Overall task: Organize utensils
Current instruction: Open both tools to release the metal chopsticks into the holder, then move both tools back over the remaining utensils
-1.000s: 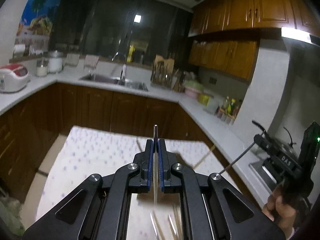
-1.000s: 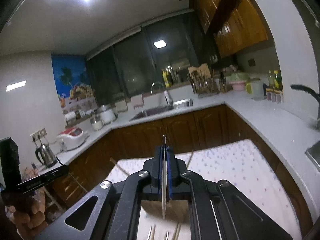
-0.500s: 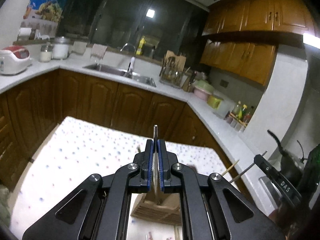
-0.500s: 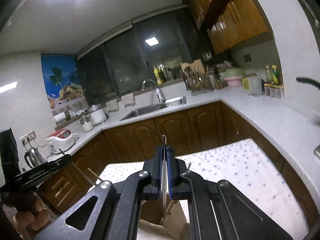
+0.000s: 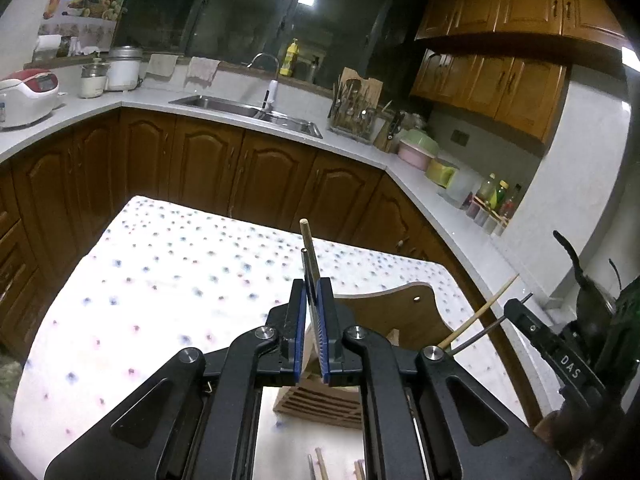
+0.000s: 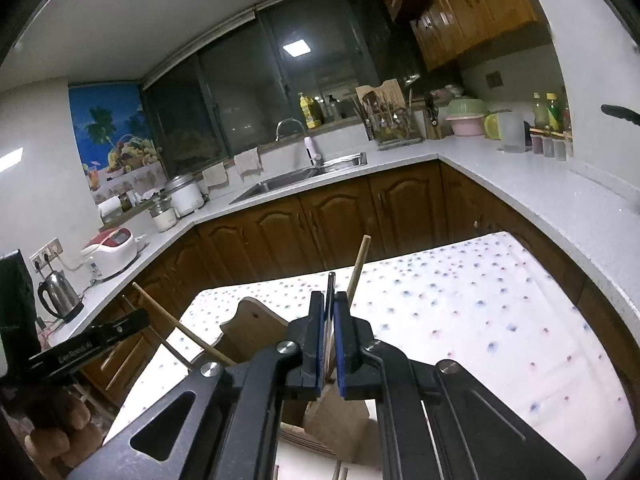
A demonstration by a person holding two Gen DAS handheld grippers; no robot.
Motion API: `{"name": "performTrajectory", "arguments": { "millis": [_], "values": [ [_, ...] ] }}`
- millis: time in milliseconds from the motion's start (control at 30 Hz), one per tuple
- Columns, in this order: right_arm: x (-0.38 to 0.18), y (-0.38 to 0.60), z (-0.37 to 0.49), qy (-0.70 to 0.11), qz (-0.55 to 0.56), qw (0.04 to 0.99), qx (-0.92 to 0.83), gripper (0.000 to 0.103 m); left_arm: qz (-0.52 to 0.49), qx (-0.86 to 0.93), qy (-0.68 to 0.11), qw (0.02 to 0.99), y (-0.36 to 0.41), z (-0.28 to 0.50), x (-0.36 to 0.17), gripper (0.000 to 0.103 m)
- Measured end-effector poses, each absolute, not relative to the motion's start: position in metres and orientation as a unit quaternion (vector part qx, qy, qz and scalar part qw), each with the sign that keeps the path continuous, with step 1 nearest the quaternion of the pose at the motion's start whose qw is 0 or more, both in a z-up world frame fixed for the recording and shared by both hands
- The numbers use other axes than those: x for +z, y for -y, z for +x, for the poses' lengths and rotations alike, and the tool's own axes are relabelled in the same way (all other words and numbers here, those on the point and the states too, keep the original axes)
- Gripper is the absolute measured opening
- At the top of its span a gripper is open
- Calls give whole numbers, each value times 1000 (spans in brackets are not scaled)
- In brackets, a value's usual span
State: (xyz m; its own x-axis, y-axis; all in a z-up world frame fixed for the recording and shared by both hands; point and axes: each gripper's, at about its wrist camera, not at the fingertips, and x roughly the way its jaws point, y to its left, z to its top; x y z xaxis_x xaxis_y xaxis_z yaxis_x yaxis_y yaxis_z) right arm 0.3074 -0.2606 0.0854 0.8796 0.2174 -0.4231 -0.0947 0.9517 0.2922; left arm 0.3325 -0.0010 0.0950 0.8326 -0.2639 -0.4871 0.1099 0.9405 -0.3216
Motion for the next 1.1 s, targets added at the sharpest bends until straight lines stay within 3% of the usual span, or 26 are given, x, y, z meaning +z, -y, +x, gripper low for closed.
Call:
{"name": "performTrajectory", "arguments": {
  "millis": [267,400,433,500,533,600,667,700,900,1100],
  "values": [
    [86,263,310,-238,136,958,80,5,-137,-97,-279,946,4,336,95,6],
    [87,264,309,-238,146,956,86,11,-143,-102,-282,943,-1,332,99,8],
    [88,266,308,-236,149,956,86,16,-144,-102,-283,943,-2,330,101,10],
    [92,271,303,-228,161,956,90,43,-148,-99,-283,942,-7,324,103,37],
    [95,273,300,-222,167,956,92,59,-151,-96,-275,945,-10,316,106,44],
    [102,278,291,-206,174,958,93,69,-146,-84,-262,950,-14,301,110,68],
    [108,282,280,-194,178,960,95,89,-141,-78,-253,954,-17,287,111,71],
    [111,284,273,-186,180,961,95,92,-139,-77,-251,955,-18,281,111,74],
    [108,293,234,-173,183,963,93,96,-126,-66,-258,955,-25,240,99,80],
    [85,301,197,-200,194,956,85,96,-130,-63,-292,946,-26,209,75,80]
  ]
}}
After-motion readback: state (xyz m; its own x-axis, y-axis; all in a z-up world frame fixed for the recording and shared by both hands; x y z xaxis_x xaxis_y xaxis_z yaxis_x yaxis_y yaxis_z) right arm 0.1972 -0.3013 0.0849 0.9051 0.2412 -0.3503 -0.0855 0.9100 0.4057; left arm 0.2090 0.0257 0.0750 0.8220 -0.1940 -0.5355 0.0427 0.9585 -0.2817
